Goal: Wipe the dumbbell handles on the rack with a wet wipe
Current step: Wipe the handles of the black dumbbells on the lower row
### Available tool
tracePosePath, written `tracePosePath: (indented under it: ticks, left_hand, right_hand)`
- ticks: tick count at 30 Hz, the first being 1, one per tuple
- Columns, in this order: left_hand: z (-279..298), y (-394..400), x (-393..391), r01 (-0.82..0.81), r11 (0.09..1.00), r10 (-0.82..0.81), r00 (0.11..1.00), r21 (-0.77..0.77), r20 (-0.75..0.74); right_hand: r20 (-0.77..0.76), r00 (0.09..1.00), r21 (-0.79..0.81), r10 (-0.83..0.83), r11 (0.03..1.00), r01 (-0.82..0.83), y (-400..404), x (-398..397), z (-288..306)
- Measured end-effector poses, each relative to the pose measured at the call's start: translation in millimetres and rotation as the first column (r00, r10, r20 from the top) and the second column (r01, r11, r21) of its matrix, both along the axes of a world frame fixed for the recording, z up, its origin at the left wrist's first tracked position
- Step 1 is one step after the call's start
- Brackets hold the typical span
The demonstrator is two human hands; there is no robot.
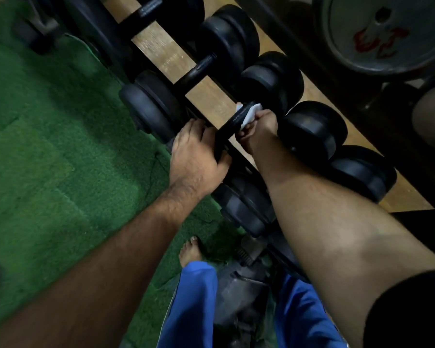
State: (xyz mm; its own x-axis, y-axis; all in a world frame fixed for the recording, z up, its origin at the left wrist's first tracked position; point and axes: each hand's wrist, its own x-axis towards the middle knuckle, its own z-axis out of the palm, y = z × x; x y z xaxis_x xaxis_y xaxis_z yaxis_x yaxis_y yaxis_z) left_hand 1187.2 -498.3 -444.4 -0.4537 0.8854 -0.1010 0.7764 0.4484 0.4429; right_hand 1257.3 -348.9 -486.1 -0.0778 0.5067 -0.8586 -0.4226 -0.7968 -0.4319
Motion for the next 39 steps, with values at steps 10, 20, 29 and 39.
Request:
tracePosePath:
  ticks: [10, 20, 29, 39]
  left_hand:
    - [4.2, -1.2, -0.7, -0.007, 1.000, 0.007, 1.000, -0.022, 0.030]
    - [7.5, -3.5, 0.0, 0.003, 0.999, -0.002, 0.999, -0.033, 0.038]
    - [9.2, -3.0, -7.2, 0.028, 0.997, -0.019, 0.991, -0.065, 0.134]
    - [41.2, -4.1, -38.4, -0.010, 0.988, -0.012, 0.990, 0.156, 0.142]
  right_hand:
    - [0.131, 0.921, -0.068, 0.367, 0.930, -0.361, -4.6, 2.2, 22.5]
    - [0.256, 0.839, 0.033, 0.480, 0.863, -0.504, -44.5, -1.5, 31.0]
    - [0.459, 0.750, -0.050, 0.476, 0.857, -0.514, -48.7, -18.6, 35.7]
    - [0.790, 0.542, 0.154, 0.287, 0.762, -0.629, -58.7, -28.4, 39.4]
